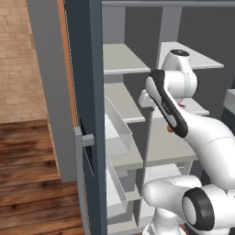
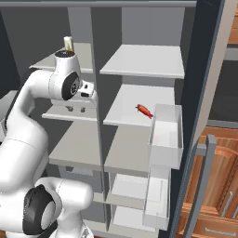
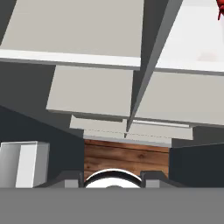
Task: There's a fish in the fridge that needs to be moved to the freezer for freezing. Pick up the fish from the fridge, place it on any shelf in the freezer, and close the fridge and freezer doors when done.
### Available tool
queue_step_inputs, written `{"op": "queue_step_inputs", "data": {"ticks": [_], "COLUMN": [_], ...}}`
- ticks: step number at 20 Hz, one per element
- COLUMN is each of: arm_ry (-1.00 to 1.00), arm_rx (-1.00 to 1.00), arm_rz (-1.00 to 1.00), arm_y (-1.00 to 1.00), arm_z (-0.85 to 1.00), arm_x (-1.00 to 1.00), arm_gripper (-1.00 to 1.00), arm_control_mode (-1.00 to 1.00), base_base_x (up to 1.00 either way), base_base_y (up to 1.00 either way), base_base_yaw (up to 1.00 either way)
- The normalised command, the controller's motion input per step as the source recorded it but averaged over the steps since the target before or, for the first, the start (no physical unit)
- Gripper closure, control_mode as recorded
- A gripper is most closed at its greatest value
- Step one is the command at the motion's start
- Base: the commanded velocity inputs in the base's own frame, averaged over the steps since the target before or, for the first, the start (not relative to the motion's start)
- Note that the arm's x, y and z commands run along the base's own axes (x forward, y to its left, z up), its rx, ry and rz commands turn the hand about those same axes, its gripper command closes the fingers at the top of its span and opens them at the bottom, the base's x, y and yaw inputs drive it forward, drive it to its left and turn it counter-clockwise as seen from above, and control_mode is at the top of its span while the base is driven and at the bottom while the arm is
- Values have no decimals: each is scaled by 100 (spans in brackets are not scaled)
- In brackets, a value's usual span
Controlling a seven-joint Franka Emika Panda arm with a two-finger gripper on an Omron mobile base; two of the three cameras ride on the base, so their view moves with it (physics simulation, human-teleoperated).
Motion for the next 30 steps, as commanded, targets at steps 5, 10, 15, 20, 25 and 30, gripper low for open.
{"op": "queue_step_inputs", "data": {"ticks": [5, 10, 15, 20, 25, 30], "arm_ry": [0, 0, 0, 0, 0, 0], "arm_rx": [0, 0, -1, -1, -2, 0], "arm_rz": [1, 1, 5, 11, 8, 11], "arm_y": [0, 0, -6, -26, -33, -45], "arm_z": [0, 0, 0, 0, 0, 0], "arm_x": [-42, -66, -49, -4, 1, 15], "arm_gripper": [-100, -100, -100, -100, -100, -100], "arm_control_mode": [-100, -100, -100, -100, -100, -100], "base_base_x": [0, 0, 0, 0, 0, 0], "base_base_y": [0, 0, 0, 0, 0, 0], "base_base_yaw": [0, 0, 0, 0, 0, 0]}}
